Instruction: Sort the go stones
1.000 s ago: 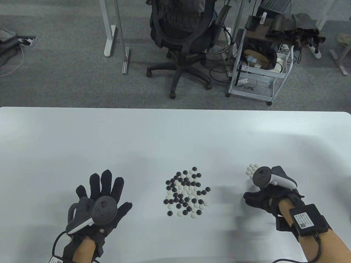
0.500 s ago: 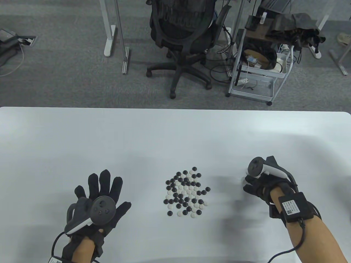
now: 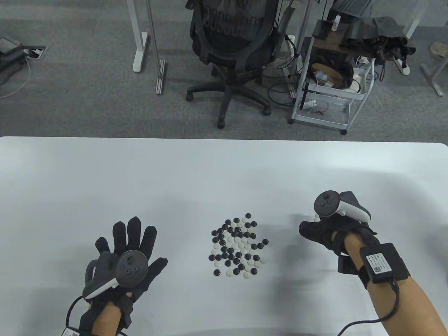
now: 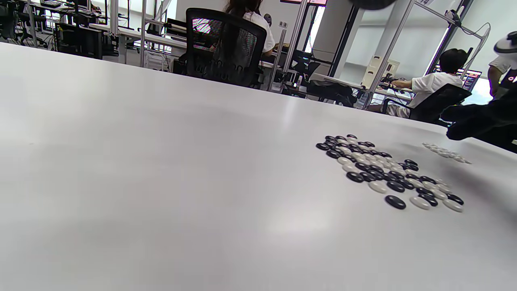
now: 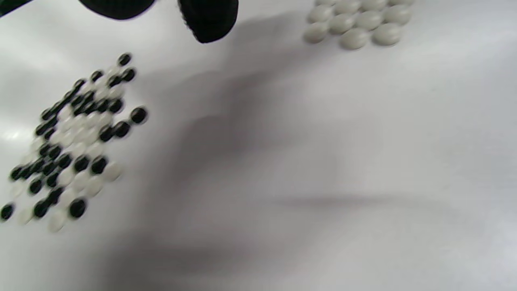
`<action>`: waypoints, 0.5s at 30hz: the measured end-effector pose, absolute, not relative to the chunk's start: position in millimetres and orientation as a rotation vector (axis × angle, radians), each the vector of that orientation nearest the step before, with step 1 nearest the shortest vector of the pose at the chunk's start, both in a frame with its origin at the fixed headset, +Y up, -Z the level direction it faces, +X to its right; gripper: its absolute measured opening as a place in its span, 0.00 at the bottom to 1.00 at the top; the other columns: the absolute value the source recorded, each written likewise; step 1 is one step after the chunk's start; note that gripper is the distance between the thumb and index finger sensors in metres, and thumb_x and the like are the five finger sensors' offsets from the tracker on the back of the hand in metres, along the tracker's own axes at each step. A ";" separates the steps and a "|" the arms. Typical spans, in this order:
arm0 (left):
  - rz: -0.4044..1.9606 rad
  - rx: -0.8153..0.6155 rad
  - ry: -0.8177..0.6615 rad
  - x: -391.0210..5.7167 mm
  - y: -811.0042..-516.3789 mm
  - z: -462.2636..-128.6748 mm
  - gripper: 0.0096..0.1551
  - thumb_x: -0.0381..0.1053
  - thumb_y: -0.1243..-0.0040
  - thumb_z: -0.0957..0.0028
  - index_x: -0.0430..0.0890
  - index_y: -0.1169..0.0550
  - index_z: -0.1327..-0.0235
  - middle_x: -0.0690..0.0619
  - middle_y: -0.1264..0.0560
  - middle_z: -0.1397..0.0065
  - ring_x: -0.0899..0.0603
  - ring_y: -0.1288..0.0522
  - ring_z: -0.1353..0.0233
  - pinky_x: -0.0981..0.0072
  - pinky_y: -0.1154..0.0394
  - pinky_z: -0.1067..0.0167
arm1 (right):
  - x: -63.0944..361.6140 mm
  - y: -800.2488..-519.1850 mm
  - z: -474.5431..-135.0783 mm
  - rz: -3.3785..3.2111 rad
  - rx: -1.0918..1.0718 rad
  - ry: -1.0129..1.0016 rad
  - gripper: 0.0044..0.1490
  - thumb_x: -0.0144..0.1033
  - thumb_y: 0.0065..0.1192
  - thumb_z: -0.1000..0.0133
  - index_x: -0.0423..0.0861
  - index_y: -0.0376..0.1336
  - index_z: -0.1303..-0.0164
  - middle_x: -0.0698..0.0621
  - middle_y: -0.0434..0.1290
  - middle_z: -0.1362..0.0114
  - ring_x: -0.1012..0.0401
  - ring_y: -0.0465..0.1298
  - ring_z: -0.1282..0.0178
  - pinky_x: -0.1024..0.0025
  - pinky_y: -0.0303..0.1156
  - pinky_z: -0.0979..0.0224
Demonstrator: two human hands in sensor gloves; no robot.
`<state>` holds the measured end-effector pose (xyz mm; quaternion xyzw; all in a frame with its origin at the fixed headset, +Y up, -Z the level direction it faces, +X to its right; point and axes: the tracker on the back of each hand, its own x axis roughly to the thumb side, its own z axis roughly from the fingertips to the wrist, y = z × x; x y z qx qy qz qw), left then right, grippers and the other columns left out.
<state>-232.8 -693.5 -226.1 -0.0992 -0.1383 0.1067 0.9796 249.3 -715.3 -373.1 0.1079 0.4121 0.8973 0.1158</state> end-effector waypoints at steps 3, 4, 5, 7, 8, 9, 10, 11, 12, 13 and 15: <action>0.212 -0.200 -0.280 -232.0 -693.5 -225.8 0.47 0.64 0.67 0.33 0.40 0.60 0.11 0.27 0.75 0.16 0.19 0.77 0.25 0.13 0.75 0.45 | 222.1 -720.2 -360.7 2.634 0.459 1.287 0.41 0.57 0.40 0.40 0.51 0.53 0.16 0.34 0.20 0.20 0.33 0.17 0.29 0.20 0.24 0.37; 0.212 -0.199 -0.281 -231.9 -693.5 -225.8 0.47 0.64 0.67 0.33 0.40 0.59 0.11 0.27 0.75 0.16 0.19 0.77 0.25 0.13 0.74 0.45 | 213.5 -723.2 -356.6 2.632 0.503 1.315 0.41 0.57 0.40 0.40 0.51 0.53 0.17 0.35 0.20 0.20 0.33 0.17 0.29 0.20 0.24 0.37; 0.213 -0.199 -0.281 -231.9 -693.5 -225.7 0.47 0.64 0.67 0.33 0.40 0.59 0.11 0.27 0.75 0.16 0.19 0.77 0.25 0.13 0.75 0.45 | 206.5 -726.0 -353.2 2.627 0.537 1.336 0.41 0.56 0.40 0.40 0.51 0.53 0.17 0.35 0.20 0.20 0.33 0.17 0.29 0.20 0.24 0.37; 0.213 -0.199 -0.280 -232.0 -693.6 -225.7 0.47 0.64 0.67 0.33 0.40 0.59 0.11 0.27 0.75 0.16 0.19 0.77 0.25 0.13 0.74 0.45 | 190.9 -732.7 -345.7 2.616 0.611 1.371 0.41 0.56 0.40 0.40 0.51 0.51 0.16 0.35 0.20 0.21 0.33 0.17 0.29 0.20 0.24 0.37; 0.214 -0.200 -0.279 -232.1 -693.6 -225.7 0.47 0.64 0.67 0.33 0.40 0.59 0.11 0.27 0.75 0.16 0.19 0.77 0.25 0.13 0.74 0.45 | 184.6 -735.5 -342.7 2.611 0.641 1.385 0.41 0.56 0.40 0.40 0.51 0.51 0.16 0.35 0.20 0.21 0.33 0.17 0.29 0.20 0.24 0.37; 0.215 -0.200 -0.279 -232.3 -693.6 -225.7 0.47 0.64 0.67 0.33 0.40 0.59 0.11 0.27 0.75 0.16 0.19 0.77 0.25 0.13 0.75 0.45 | 175.0 -739.9 -338.2 2.600 0.687 1.406 0.41 0.56 0.40 0.40 0.52 0.50 0.16 0.35 0.19 0.21 0.33 0.17 0.29 0.20 0.24 0.37; 0.216 -0.200 -0.279 -232.3 -693.6 -225.6 0.47 0.64 0.67 0.33 0.40 0.59 0.11 0.27 0.75 0.16 0.19 0.77 0.25 0.13 0.75 0.44 | 171.9 -741.4 -336.8 2.597 0.701 1.411 0.41 0.56 0.40 0.40 0.52 0.49 0.16 0.35 0.19 0.21 0.33 0.17 0.30 0.20 0.24 0.37; 0.216 -0.200 -0.278 -232.3 -693.5 -225.6 0.47 0.64 0.67 0.33 0.40 0.59 0.11 0.27 0.75 0.16 0.19 0.77 0.25 0.13 0.74 0.44 | 164.3 -745.3 -333.7 2.594 0.731 1.424 0.41 0.56 0.40 0.40 0.52 0.48 0.16 0.35 0.19 0.21 0.33 0.17 0.30 0.20 0.23 0.37; 0.216 -0.200 -0.278 -232.3 -693.5 -225.6 0.47 0.64 0.67 0.33 0.40 0.60 0.11 0.27 0.75 0.16 0.19 0.77 0.25 0.13 0.75 0.45 | 161.4 -747.1 -332.5 2.597 0.742 1.426 0.41 0.56 0.40 0.39 0.52 0.47 0.16 0.35 0.18 0.22 0.33 0.17 0.30 0.20 0.23 0.37; 0.216 -0.200 -0.278 -232.2 -693.5 -225.6 0.47 0.64 0.67 0.33 0.40 0.59 0.11 0.27 0.75 0.16 0.19 0.77 0.25 0.13 0.75 0.45 | 157.9 -750.0 -330.9 2.605 0.758 1.425 0.42 0.56 0.40 0.39 0.52 0.45 0.15 0.35 0.18 0.22 0.33 0.17 0.30 0.20 0.23 0.36; 0.215 -0.200 -0.277 -232.0 -693.5 -225.5 0.47 0.64 0.67 0.33 0.40 0.59 0.11 0.27 0.75 0.16 0.19 0.77 0.25 0.13 0.74 0.45 | 155.6 -755.3 -328.6 2.614 0.771 1.443 0.42 0.56 0.41 0.39 0.53 0.44 0.15 0.35 0.17 0.22 0.33 0.17 0.30 0.20 0.24 0.36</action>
